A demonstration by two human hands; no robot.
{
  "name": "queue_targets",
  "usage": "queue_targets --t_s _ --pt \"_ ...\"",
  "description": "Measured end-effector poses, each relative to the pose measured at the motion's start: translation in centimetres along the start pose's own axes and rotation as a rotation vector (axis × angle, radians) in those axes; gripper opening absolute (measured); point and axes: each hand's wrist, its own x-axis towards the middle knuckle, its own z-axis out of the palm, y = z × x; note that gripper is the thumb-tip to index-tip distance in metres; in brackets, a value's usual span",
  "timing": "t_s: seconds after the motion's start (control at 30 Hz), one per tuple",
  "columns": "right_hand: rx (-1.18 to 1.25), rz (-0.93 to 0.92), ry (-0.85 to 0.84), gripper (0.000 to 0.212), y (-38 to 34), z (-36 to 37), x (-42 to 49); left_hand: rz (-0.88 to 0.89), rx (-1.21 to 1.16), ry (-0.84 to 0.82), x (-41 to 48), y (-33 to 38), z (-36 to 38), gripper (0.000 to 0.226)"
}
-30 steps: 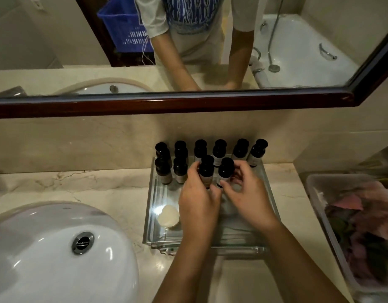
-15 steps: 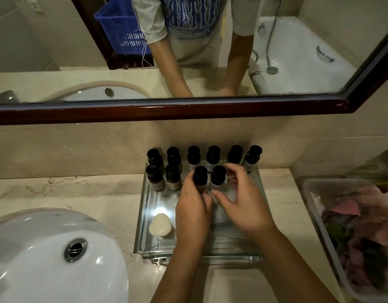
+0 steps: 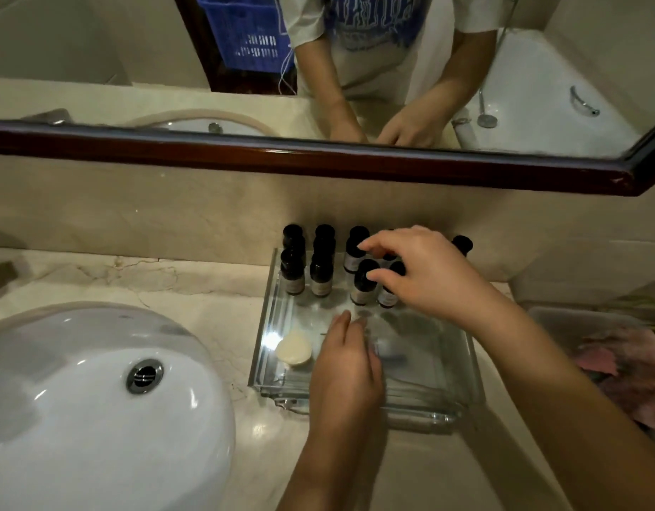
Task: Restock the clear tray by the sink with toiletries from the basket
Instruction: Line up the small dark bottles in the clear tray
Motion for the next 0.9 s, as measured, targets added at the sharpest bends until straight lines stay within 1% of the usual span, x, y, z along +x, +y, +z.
queue_targets --t_s 0.13,0.3,0.4,0.63,0.9 --pt "-0.072 0.008 0.013 0.034 -0.3 1.1 0.4 0.090 0.107 -0.044 0.3 -0.8 -0.2 0.049" --pt "-0.047 0.011 0.029 0.033 -1.0 1.1 0.8 0.163 0.220 -0.083 1.0 -1.5 -0.3 0.052" --pt "-0.023 0.012 0.042 0.032 -1.2 1.3 0.7 0.155 0.253 -0.083 1.3 -1.3 -0.3 0.053" --pt "-0.006 0.028 0.054 0.032 -1.4 1.4 0.8 0.086 0.243 -0.073 1.8 -0.3 -0.7 0.053" --pt "0.034 0.064 0.059 0.032 -1.6 1.4 0.8 0.066 0.245 -0.082 2.0 -0.1 -0.9 0.054"
